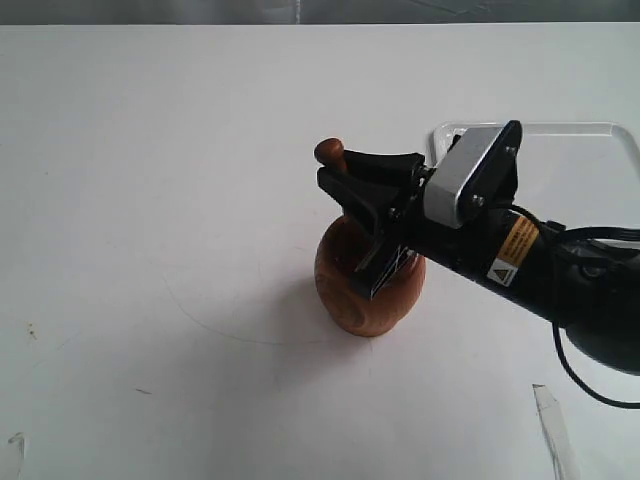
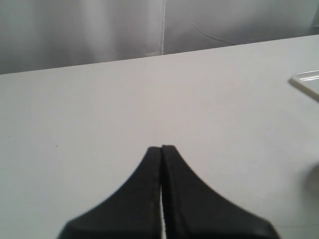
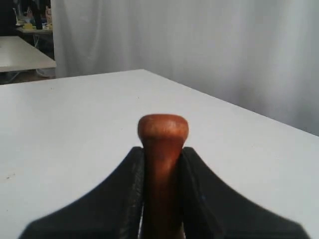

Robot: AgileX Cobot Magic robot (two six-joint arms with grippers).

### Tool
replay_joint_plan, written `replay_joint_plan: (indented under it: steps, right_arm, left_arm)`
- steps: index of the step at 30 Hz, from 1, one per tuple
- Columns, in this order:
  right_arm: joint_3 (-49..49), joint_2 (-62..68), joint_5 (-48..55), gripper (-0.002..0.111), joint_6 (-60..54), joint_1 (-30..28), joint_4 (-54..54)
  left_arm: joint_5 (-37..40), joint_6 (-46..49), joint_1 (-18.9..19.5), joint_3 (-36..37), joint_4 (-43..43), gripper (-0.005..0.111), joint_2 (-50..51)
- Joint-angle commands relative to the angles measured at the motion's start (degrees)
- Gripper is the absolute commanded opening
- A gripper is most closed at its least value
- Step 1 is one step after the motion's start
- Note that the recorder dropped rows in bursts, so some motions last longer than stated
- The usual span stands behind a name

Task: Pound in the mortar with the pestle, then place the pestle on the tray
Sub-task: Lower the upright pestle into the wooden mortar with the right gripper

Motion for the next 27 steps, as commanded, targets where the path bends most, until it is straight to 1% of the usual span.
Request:
replay_joint_plan:
  steps: [1, 9, 12, 18, 23, 26, 27]
  right_arm:
    - [0.76, 1.85, 4.29, 0.0, 0.5, 0.19, -0.32]
    - [0.76, -13.74, 4.29, 0.0, 0.64, 0.19, -0.19]
    - [0.76, -16.86, 4.29, 0.0, 0.64, 0.19, -0.19]
    - [0.76, -13.42, 4.29, 0.0, 1.32, 0.19, -0.53]
    - [0.76, 0.63, 4.29, 0.0, 1.44, 0.19, -0.32]
    - [0.76, 0.55, 4.29, 0.0, 1.44, 0.19, -0.32]
    - [0.76, -2.59, 4.29, 0.0, 1.31, 0.19, 0.12]
  left_arm:
    - [-0.17, -0.47, -0.44, 0.03, -0.42, 0.0, -0.07]
    - [-0.17, -0.47, -0.44, 0.03, -0.42, 0.0, -0.07]
    - [-0.17, -0.47, -0.44, 0.03, -0.42, 0.0, -0.07]
    - [-0.17, -0.47, -0.44, 0.03, -0.42, 0.0, -0.07]
    - [-0.17, -0.47, -0.44, 0.03, -0.42, 0.0, -0.07]
    - [-0.17, -0.47, -0.44, 0.03, -0.42, 0.0, -0.07]
    - [-0.17, -0.47, -0.44, 0.03, -0.42, 0.0, -0.07]
